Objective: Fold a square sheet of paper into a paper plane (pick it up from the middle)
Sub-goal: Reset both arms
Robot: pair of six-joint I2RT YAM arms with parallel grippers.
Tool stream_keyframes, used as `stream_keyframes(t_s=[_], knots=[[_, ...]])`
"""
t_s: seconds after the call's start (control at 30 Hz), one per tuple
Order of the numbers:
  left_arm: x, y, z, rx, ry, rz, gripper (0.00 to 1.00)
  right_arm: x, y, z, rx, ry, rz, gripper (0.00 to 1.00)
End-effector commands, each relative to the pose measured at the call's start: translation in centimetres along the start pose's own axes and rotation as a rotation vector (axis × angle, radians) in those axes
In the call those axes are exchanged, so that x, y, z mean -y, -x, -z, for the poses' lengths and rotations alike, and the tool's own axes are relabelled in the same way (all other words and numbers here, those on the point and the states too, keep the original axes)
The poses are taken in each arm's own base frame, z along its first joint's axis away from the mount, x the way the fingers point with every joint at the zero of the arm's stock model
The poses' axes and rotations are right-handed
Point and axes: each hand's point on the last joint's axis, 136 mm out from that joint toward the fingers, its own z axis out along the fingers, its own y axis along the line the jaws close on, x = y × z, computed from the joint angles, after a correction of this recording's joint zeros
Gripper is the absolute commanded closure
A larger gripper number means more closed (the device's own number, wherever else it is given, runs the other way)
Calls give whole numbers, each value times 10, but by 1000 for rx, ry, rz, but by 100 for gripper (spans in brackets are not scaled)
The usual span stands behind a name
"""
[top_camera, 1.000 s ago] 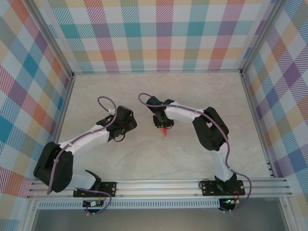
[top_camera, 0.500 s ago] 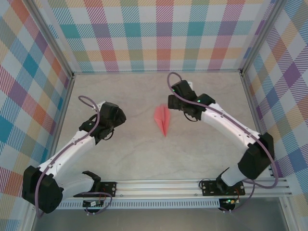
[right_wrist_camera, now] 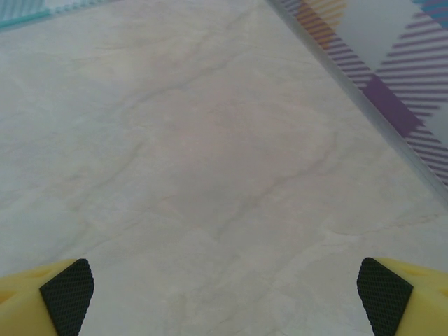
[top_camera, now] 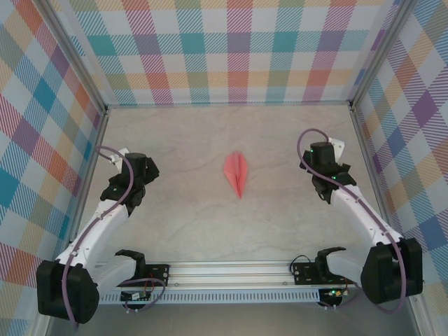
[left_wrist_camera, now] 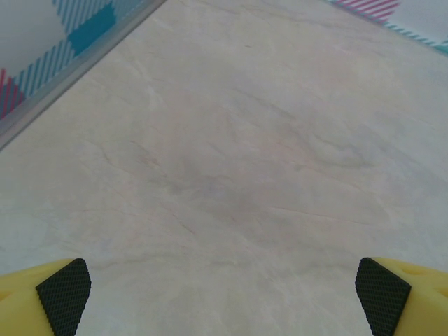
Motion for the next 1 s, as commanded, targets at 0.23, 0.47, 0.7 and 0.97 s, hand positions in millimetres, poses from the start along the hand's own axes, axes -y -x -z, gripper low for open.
stream_keyframes(t_s=[0.23, 0.47, 0.7, 0.97], knots=[[-8, -2, -44, 117, -29, -102, 0, 12, -27, -36, 77, 15, 32, 0], [18, -12, -54, 178, -196, -188, 0, -17, -28, -50, 154, 158, 82, 0], [36, -13, -55, 253, -331, -187, 0, -45, -21, -49, 220, 303, 126, 0], [49, -23, -76, 254, -402, -183, 0, -60, -16, -46, 264, 380, 185, 0]])
